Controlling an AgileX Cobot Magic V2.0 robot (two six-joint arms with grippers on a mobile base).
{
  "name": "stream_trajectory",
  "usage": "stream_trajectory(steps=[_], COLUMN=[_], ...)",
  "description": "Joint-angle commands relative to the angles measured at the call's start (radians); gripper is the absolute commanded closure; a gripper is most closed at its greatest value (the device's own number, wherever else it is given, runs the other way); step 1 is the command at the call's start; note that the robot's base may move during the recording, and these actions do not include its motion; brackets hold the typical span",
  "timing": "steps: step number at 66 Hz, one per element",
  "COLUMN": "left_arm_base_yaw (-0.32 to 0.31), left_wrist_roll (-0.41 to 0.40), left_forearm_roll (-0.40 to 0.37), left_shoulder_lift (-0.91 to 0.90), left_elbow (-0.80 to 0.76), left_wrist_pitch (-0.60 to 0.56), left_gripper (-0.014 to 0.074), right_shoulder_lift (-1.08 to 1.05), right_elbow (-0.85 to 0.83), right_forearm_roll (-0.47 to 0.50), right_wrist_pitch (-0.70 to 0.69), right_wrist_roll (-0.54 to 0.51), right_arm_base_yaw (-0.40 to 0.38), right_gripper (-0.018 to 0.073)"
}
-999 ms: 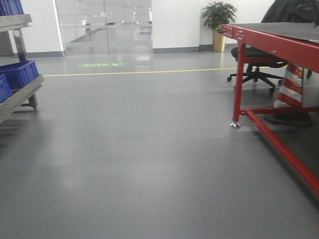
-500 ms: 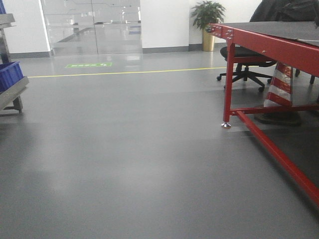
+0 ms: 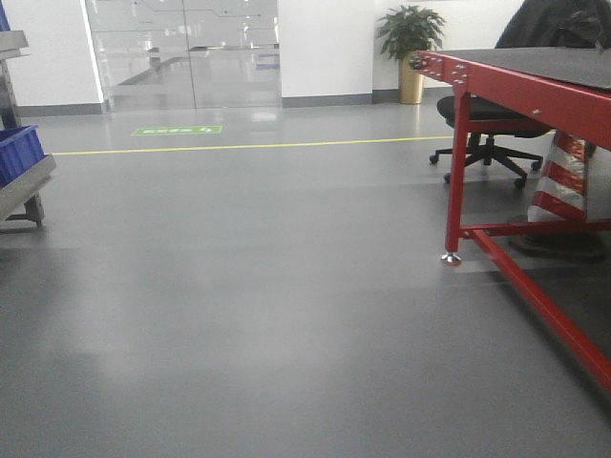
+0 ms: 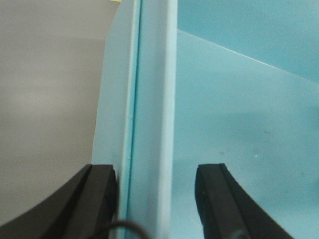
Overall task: Move two blue bins to right shelf middle
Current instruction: 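Drive the base across the open floor carrying the teal bin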
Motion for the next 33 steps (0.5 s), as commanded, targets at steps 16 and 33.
stream_trajectory(steps=[16, 33], left_arm_base_yaw=[-0.010, -0.010], left_wrist_roll=[0.023, 0.023], left_forearm_roll=[-0.088, -0.088], left_shoulder_lift=[-0.015, -0.015], left_elbow=[-0.018, -0.018], left_wrist_pitch=[-0.064, -0.064], left_gripper=[0.0707, 0.0707], right_shoulder_lift=[-0.015, -0.015], right_elbow=[-0.016, -0.016], right_forearm_roll=[0.074, 0.074], right_wrist_pitch=[-0.090, -0.090], right_wrist_roll=[-0.034, -0.034], right_arm_base_yaw=[0.012, 0.012], right_gripper=[0.0713, 0.0713])
